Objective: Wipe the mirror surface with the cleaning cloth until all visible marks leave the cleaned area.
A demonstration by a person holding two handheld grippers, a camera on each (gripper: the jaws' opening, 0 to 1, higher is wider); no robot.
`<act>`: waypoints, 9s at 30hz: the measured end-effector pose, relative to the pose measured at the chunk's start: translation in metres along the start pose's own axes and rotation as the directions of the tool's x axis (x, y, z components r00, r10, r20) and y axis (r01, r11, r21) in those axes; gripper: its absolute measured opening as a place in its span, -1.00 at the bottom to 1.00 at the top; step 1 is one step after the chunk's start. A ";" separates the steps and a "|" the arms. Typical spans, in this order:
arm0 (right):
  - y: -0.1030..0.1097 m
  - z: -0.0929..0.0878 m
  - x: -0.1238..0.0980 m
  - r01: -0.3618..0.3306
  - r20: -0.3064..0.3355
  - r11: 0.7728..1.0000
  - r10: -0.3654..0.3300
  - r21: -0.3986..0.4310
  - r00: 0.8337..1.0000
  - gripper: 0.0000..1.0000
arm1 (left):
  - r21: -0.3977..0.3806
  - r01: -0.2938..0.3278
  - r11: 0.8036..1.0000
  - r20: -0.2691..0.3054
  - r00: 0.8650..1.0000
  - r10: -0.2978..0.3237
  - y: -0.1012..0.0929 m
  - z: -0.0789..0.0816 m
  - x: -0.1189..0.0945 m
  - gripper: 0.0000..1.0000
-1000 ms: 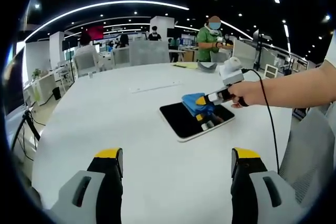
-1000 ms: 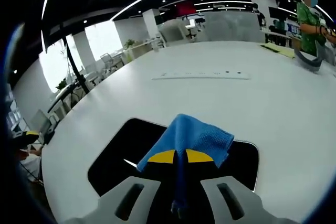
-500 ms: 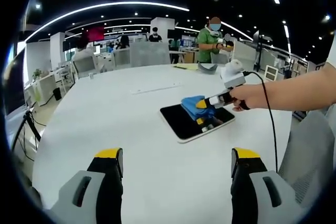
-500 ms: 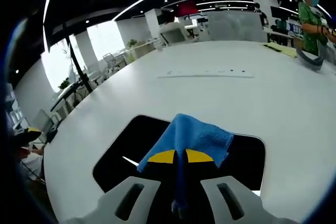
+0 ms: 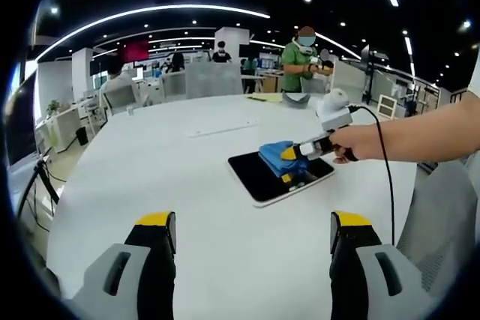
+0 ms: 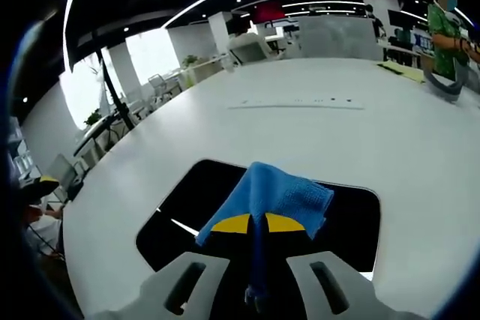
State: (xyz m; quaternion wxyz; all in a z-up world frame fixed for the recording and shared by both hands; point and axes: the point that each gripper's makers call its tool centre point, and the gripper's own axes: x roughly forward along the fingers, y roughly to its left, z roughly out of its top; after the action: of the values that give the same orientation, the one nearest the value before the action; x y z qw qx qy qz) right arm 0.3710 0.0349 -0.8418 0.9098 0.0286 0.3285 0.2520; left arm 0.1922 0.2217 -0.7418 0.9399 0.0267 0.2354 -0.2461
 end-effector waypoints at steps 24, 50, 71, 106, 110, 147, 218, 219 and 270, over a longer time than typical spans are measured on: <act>0.011 -0.013 -0.013 -0.022 -0.001 1.000 0.022 -0.003 1.000 -0.98 | 0.007 0.011 1.000 0.014 1.000 -0.011 -0.005 0.003 0.000 0.70; 0.027 -0.030 -0.031 -0.032 0.009 0.999 0.032 -0.006 0.999 -0.98 | 0.016 0.028 0.999 0.027 0.999 -0.029 -0.007 0.007 0.001 0.70; 0.027 -0.030 -0.031 -0.031 0.027 0.999 0.032 -0.016 0.999 -0.98 | 0.005 0.017 1.000 0.026 1.000 -0.017 -0.007 0.003 -0.002 0.70; 0.023 -0.008 0.000 -0.050 -0.036 0.997 0.048 -0.053 0.998 -0.98 | -0.021 -0.013 1.000 0.005 1.000 0.014 0.007 -0.007 -0.007 0.70; 0.024 -0.005 0.004 -0.049 -0.036 0.997 0.048 -0.054 0.998 -0.98 | -0.024 -0.014 1.000 0.002 1.000 0.014 0.008 -0.008 -0.006 0.70; 0.038 0.023 0.048 -0.068 -0.041 0.995 0.065 -0.077 0.997 -0.97 | -0.049 -0.021 0.999 -0.028 0.999 0.020 0.025 -0.021 0.001 0.70; 0.078 0.009 0.041 -0.123 -0.059 0.988 0.118 -0.091 0.991 -0.97 | -0.037 -0.016 0.999 -0.004 1.000 0.016 0.022 -0.013 -0.003 0.70; 0.079 0.008 0.040 -0.124 -0.058 0.988 0.119 -0.092 0.991 -0.97 | -0.035 -0.017 0.999 -0.003 1.000 0.017 0.022 -0.013 -0.003 0.70; 0.099 -0.018 0.014 -0.142 -0.045 0.984 0.138 -0.104 0.989 -0.97 | -0.008 0.000 1.000 0.022 1.000 0.000 0.008 -0.001 -0.007 0.69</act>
State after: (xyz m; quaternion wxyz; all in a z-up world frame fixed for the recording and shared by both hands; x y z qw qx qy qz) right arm 0.3258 0.1253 -0.8421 0.8837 -0.0020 0.3289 0.3329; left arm 0.1900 0.2320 -0.7398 0.9425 0.0203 0.2258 -0.2454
